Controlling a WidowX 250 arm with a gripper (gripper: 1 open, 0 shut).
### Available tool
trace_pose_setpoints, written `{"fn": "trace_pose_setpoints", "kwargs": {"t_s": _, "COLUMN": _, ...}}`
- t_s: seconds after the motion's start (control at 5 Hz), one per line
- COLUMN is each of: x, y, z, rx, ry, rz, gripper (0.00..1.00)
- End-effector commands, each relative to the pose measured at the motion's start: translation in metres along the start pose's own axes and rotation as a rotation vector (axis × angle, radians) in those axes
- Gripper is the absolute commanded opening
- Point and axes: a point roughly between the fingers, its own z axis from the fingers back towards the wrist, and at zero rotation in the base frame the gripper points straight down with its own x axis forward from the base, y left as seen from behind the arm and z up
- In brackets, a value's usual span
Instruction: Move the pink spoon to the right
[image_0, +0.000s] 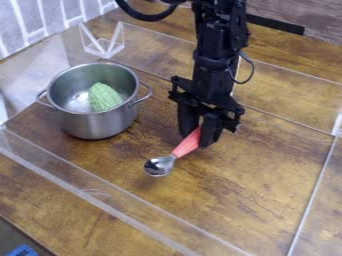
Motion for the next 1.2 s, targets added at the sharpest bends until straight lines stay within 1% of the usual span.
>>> {"fn": "trace_pose_setpoints", "kwargs": {"t_s": 0.0, "x": 0.003, "y": -0.012, "z": 0.029, "rx": 0.000, "ry": -0.089, "rz": -0.016, "gripper": 0.00}}
{"fn": "trace_pose_setpoints", "kwargs": {"t_s": 0.4, "x": -0.003, "y": -0.030, "z": 0.018, "rx": -0.021, "ry": -0.096, "rz": -0.015, "gripper": 0.00}}
{"fn": "trace_pose_setpoints", "kwargs": {"t_s": 0.6, "x": -0.006, "y": -0.036, "z": 0.008, "rx": -0.028, "ry": -0.103, "rz": -0.016, "gripper": 0.00}}
{"fn": "trace_pose_setpoints", "kwargs": {"t_s": 0.8, "x": -0.010, "y": -0.042, "z": 0.007, "rx": -0.031, "ry": -0.113, "rz": -0.020, "gripper": 0.00}}
{"fn": "trace_pose_setpoints", "kwargs": {"t_s": 1.0, "x": -0.011, "y": -0.047, "z": 0.005, "rx": -0.033, "ry": -0.112, "rz": -0.020, "gripper": 0.00}}
